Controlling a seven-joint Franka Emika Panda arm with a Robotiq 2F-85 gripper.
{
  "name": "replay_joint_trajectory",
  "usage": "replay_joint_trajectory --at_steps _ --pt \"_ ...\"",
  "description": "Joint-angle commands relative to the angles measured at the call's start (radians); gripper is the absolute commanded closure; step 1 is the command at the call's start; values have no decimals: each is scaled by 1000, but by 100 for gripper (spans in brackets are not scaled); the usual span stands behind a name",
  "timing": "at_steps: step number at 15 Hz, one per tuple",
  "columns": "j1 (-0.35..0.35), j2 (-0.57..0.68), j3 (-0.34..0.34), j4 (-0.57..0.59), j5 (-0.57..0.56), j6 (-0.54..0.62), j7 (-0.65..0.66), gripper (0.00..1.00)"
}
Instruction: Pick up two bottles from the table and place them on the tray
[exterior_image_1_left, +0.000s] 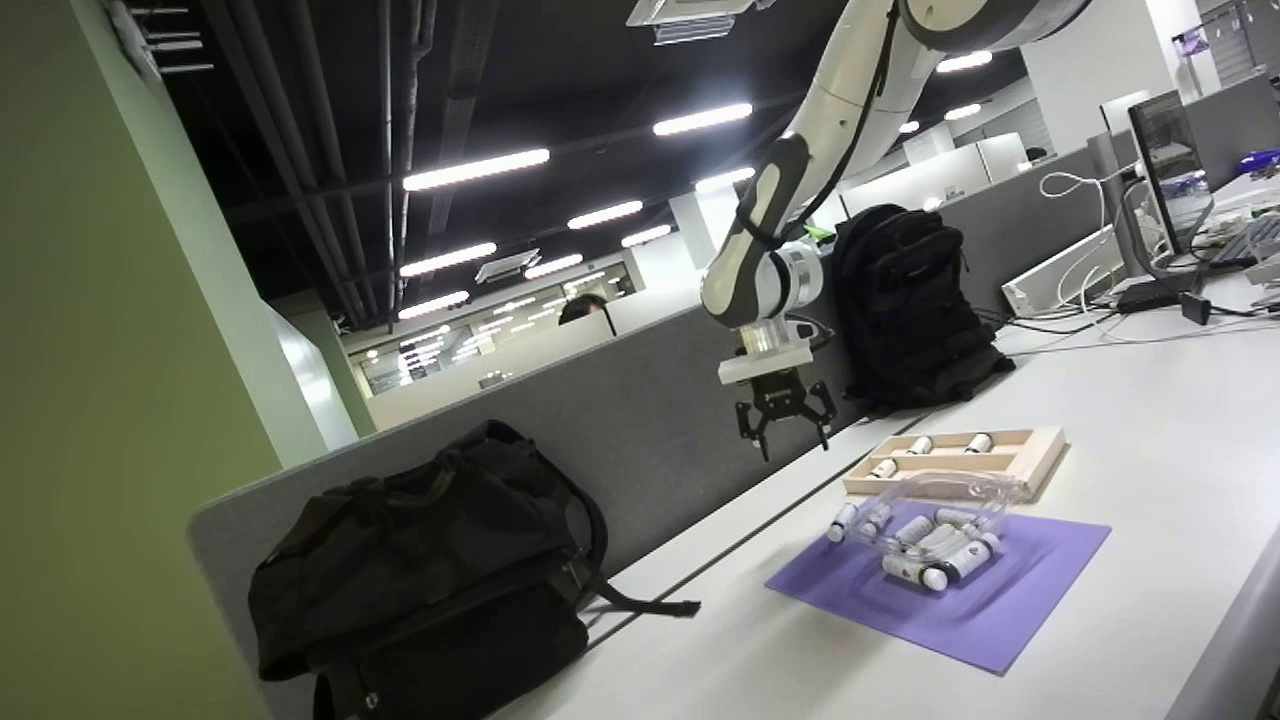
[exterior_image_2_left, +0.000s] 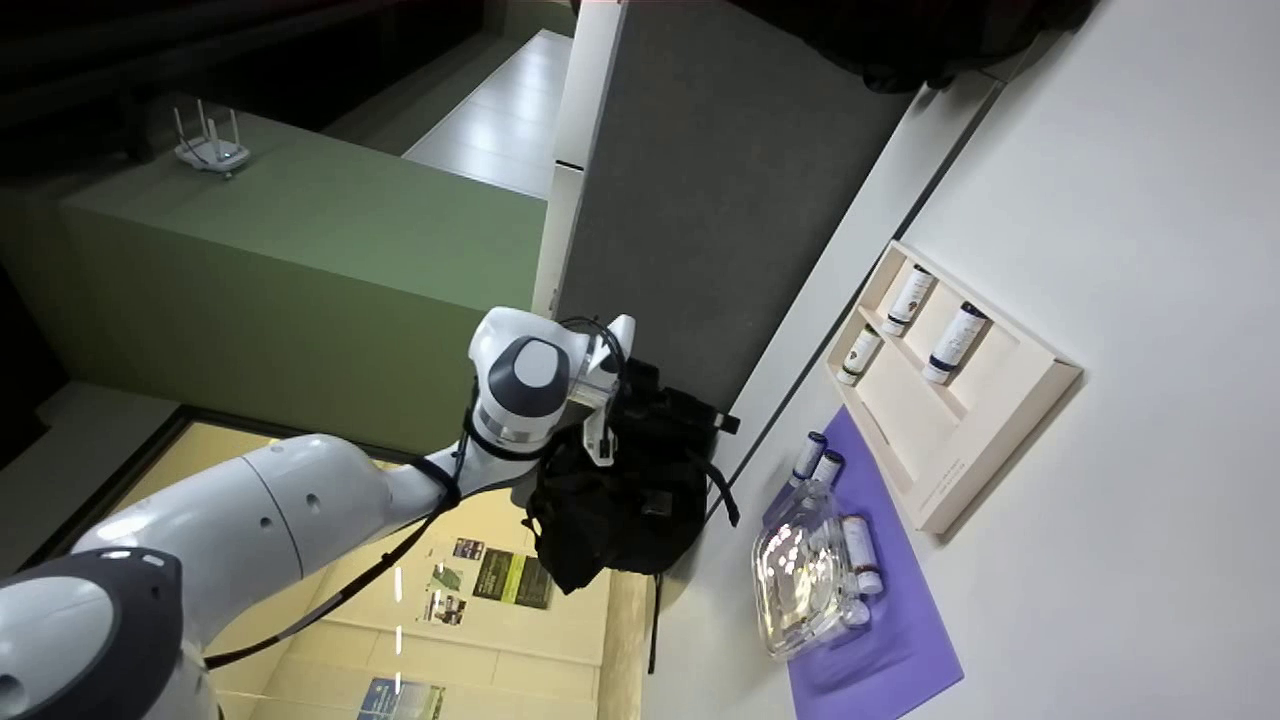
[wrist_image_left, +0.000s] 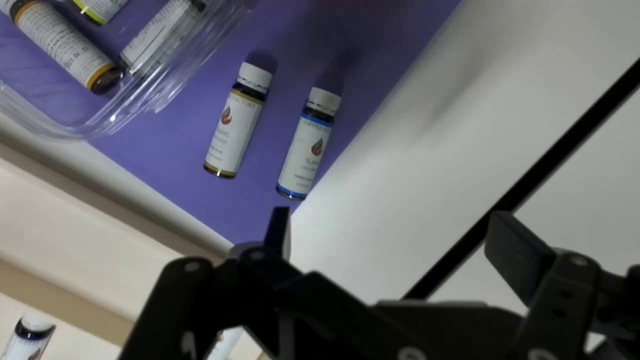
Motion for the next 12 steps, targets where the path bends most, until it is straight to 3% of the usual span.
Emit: replay_joint_trajectory --at_steps 1,5,6,8,12 --pt "-10 96 2 48 74 12 71 0" --pt "-19 152 6 55 152 55 135 0" --pt "-21 161 8 56 164 69 141 25" --pt "-19 172 6 60 172 80 148 31" --pt "-32 193 3 90 174 33 168 57"
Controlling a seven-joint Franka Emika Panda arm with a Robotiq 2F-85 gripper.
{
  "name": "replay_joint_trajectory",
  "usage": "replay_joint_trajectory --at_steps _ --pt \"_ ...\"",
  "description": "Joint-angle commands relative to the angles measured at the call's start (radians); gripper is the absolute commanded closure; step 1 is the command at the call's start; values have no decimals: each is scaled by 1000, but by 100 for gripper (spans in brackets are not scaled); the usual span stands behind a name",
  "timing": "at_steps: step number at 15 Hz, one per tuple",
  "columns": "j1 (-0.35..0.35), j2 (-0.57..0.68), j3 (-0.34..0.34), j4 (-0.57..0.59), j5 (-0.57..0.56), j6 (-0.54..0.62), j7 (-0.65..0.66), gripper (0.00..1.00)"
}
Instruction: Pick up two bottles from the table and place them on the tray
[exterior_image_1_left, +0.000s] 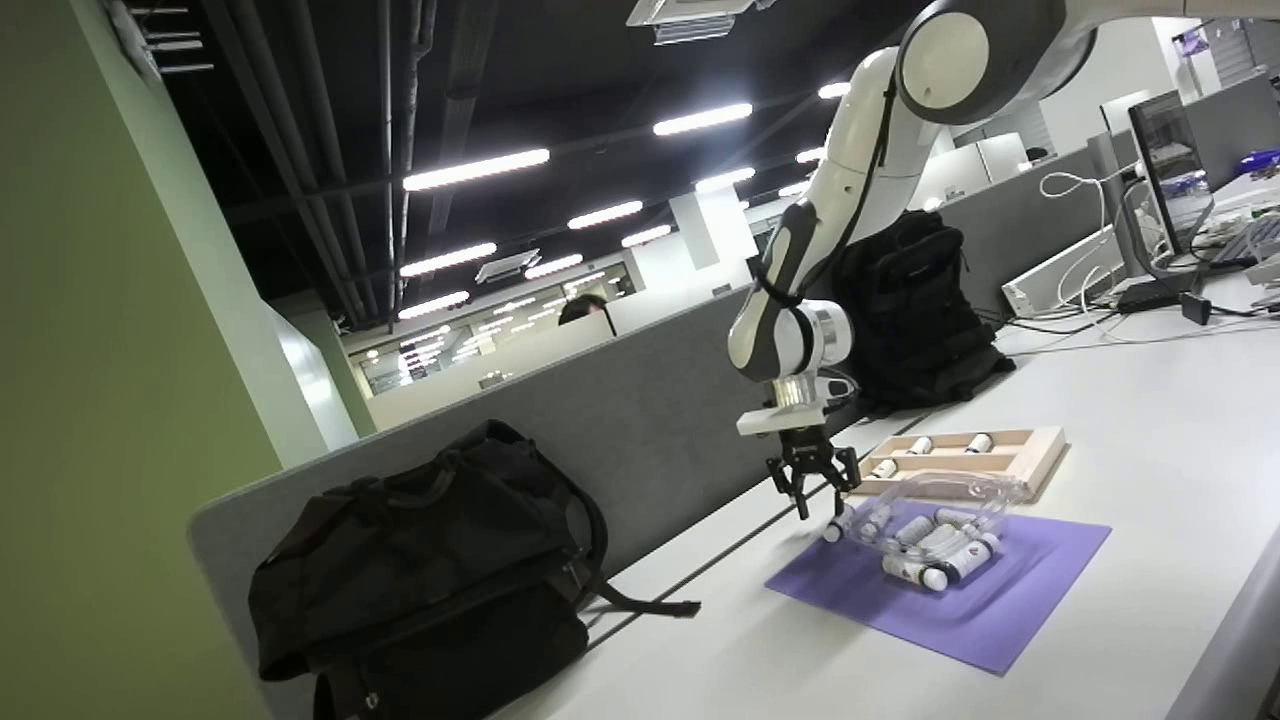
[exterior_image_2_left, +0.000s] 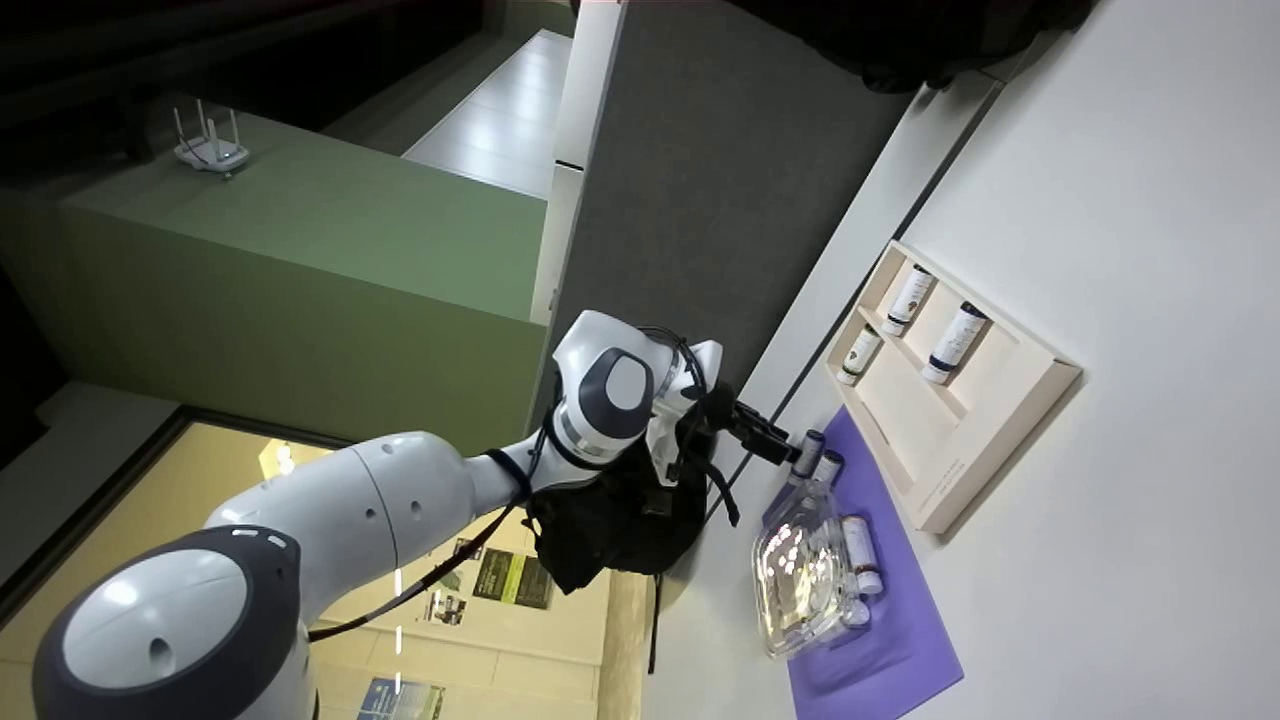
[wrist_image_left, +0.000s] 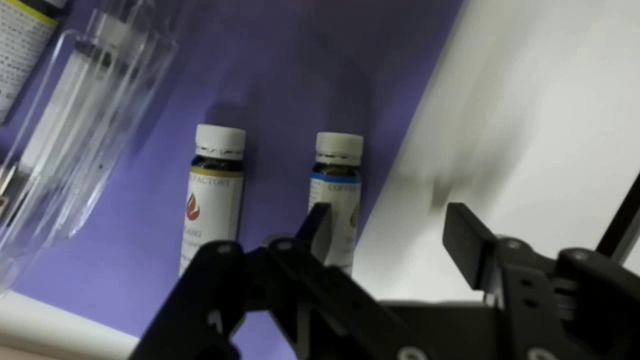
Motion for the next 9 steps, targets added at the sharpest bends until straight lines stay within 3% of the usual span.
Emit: replay_joint_trajectory --at_steps 1,2,4,6,9 --pt "-20 34 3 64 9 -64 53 62" --pt "-25 37 4 73 7 -89 57 69" --pt "-37 44 6 93 3 -153 54 28" --pt "-46 55 6 113 4 -205 53 24" --pt "-54 81 3 144 4 -245 56 6"
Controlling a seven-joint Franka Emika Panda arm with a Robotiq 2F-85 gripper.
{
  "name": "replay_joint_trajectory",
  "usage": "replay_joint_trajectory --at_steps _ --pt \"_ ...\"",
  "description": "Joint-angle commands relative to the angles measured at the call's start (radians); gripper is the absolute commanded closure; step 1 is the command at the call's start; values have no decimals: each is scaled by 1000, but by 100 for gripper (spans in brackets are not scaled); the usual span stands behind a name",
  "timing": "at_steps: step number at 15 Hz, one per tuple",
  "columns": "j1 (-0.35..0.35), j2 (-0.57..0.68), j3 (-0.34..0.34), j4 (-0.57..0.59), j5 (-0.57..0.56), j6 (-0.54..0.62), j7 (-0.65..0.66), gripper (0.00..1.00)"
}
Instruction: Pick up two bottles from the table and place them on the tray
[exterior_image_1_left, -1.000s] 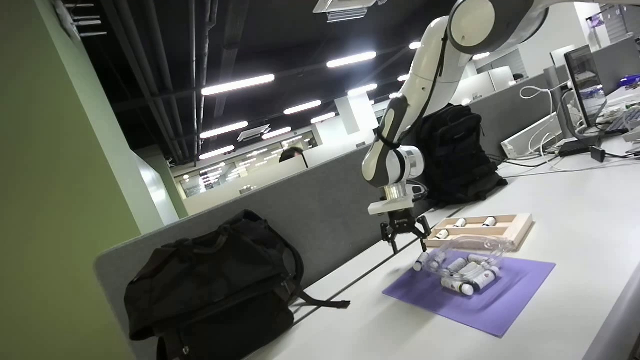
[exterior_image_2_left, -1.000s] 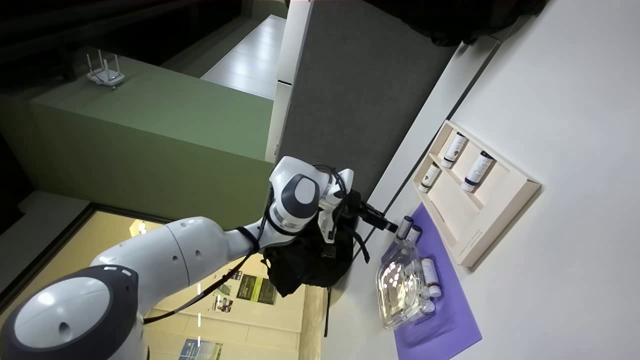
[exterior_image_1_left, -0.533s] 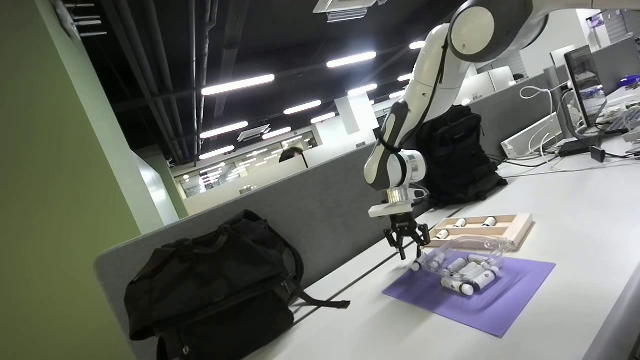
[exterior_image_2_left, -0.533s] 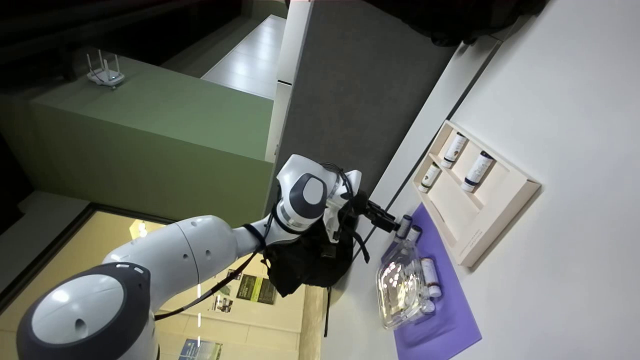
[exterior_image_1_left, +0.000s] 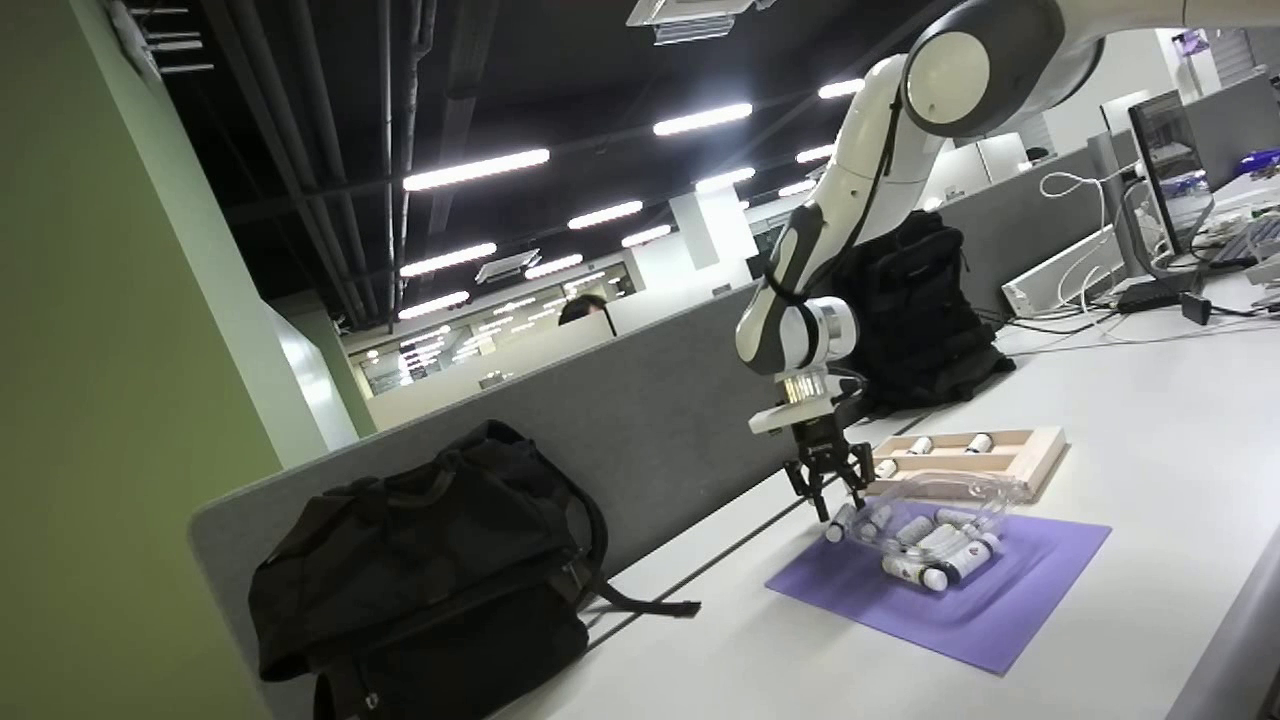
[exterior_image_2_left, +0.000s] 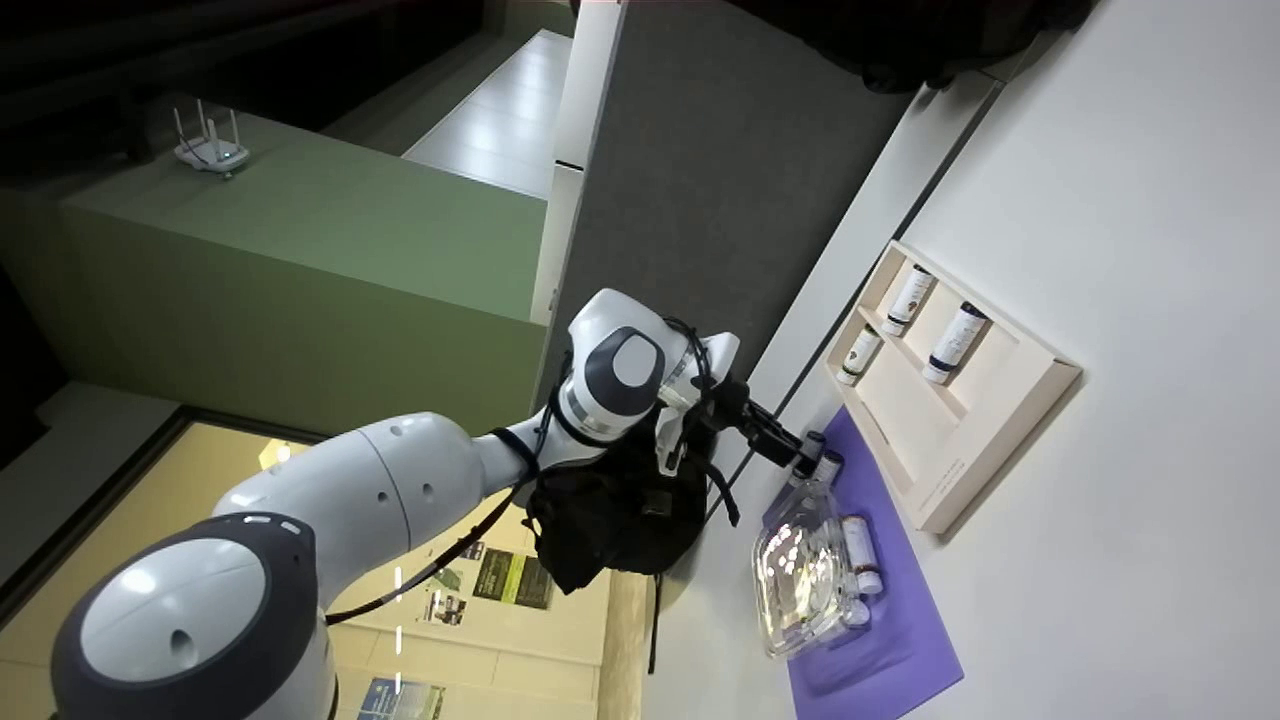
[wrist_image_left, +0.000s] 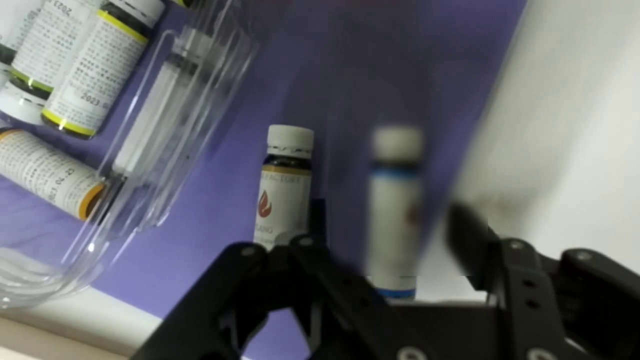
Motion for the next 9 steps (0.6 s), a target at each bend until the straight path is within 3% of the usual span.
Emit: replay_joint_trajectory --at_steps 1,2,4,9 --pt "-13 51 2 78 2 -54 32 16" --pt "-13 58 1 85 -1 -48 28 44" --pt "-15 64 2 90 1 -38 28 41" --pt "-29 12 2 70 3 -26 5 73"
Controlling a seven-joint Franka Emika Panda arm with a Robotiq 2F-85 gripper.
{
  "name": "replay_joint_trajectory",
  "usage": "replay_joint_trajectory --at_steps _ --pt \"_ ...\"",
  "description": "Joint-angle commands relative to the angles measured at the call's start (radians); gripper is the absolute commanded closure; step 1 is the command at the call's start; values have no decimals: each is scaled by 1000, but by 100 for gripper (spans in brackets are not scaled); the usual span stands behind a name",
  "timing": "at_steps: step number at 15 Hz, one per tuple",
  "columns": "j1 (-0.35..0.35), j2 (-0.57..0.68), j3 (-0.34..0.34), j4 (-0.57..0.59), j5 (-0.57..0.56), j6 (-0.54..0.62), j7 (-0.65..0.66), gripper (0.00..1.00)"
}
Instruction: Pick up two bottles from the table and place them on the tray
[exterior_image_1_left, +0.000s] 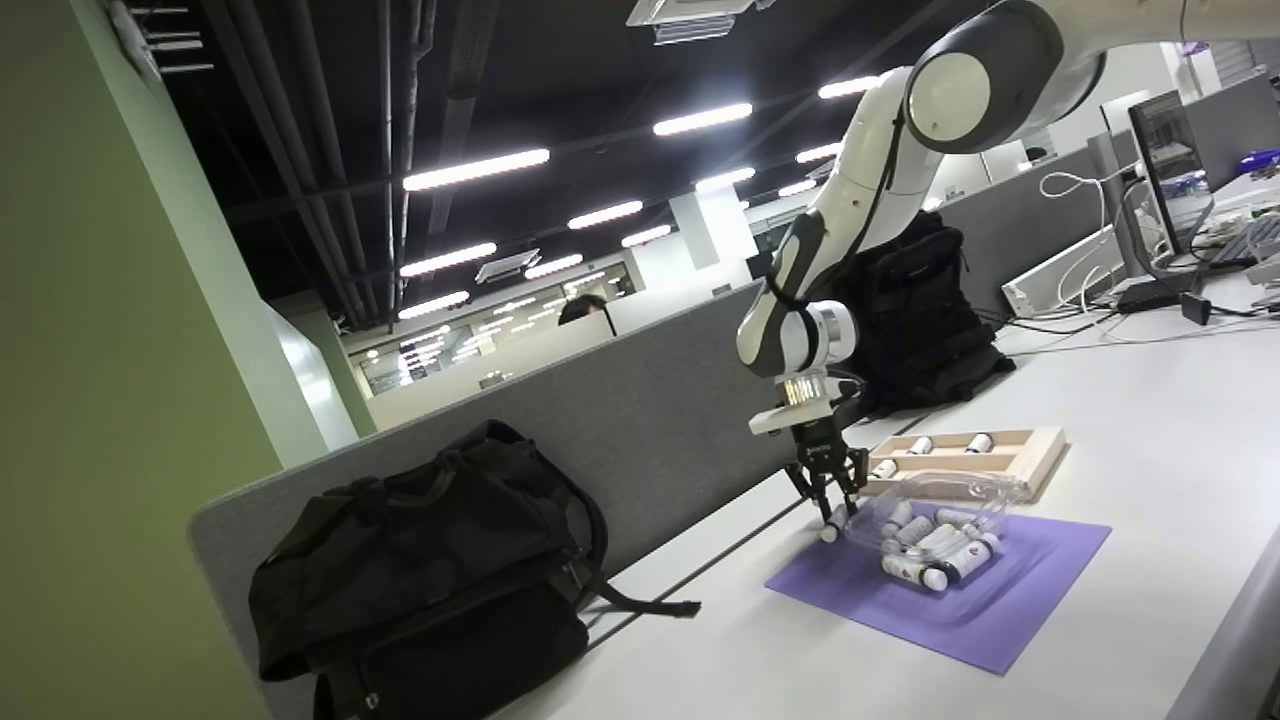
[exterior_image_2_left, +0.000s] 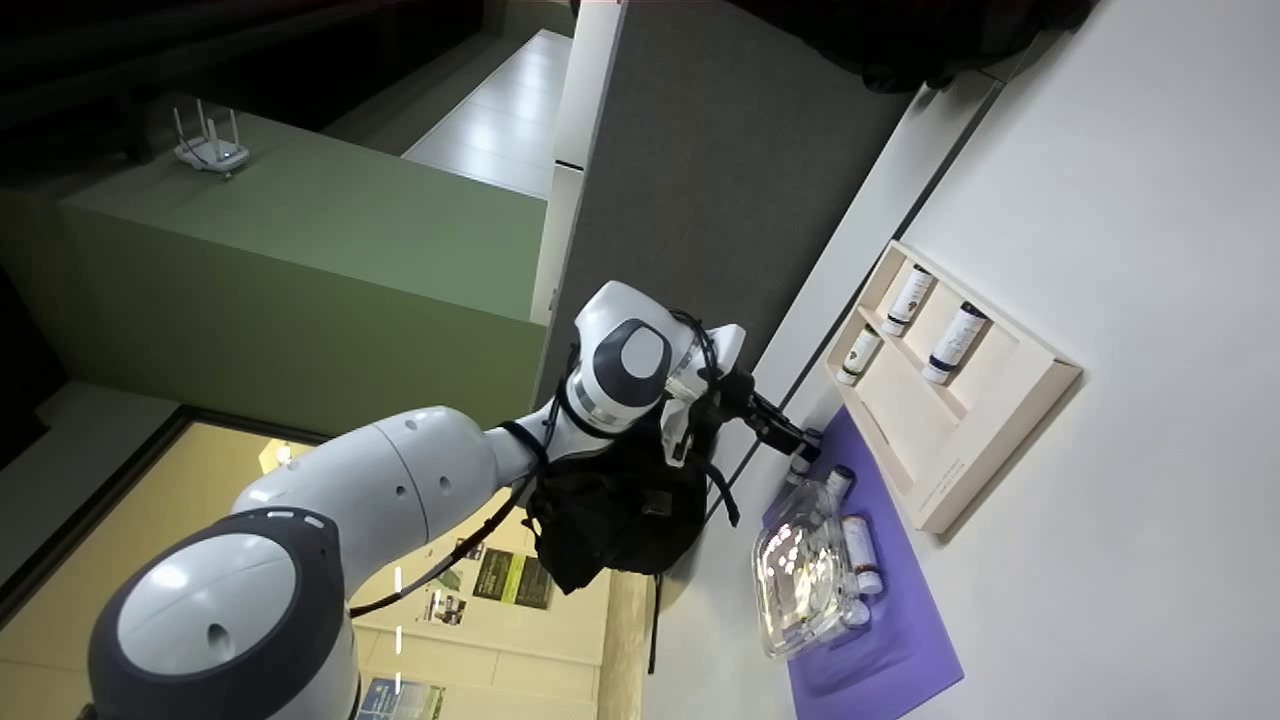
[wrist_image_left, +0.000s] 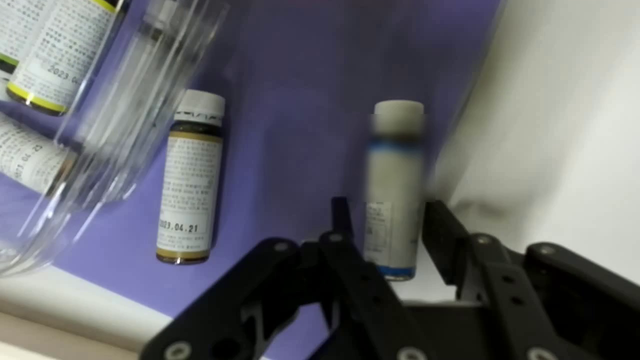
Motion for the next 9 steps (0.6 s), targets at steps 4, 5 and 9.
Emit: replay_joint_trajectory --at_steps 4,5,9 --pt "-76 -95 -8 -55 18 -8 -25 90" --pt "-97 -106 -12 -66 25 -6 -32 90" --pt "-179 -128 -26 -96 49 -18 -68 90"
